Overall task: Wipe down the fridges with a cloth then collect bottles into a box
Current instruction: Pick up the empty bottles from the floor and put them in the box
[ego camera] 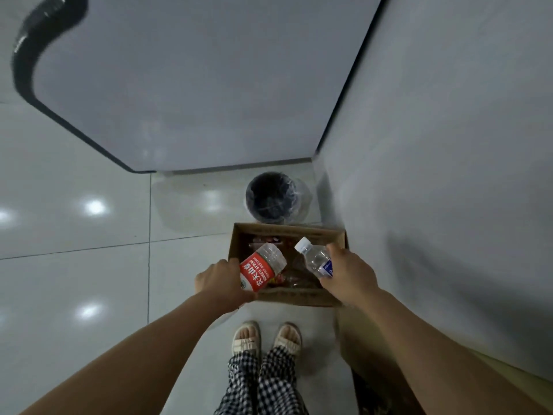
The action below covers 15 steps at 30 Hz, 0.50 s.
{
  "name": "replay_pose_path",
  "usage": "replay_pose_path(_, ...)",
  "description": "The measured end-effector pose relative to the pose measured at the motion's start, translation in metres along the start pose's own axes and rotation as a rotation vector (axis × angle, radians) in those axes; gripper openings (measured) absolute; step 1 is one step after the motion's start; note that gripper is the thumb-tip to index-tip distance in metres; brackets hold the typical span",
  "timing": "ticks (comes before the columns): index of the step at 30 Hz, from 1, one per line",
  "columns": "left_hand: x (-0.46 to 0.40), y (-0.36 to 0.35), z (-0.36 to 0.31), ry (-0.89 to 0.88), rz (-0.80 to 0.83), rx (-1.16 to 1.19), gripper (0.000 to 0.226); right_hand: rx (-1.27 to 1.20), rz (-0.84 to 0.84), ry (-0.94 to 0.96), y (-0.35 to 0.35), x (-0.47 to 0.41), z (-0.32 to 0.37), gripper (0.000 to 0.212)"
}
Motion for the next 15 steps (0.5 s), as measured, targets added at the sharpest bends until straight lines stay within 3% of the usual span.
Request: replay_pose_path(15, -0.23, -0.177, -0.009, 0.174, 0.037, 0.077, 0.075, 0.013, 0.039, -0.084, -0.232, -0.172, -0.095, 0.051)
Point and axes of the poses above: each hand's wrist, its own x-axis away from the middle knuckle, its own y-axis out of the back of the hand, z = x × y, the point moved 8 cm from there along -x, towards the middle knuckle
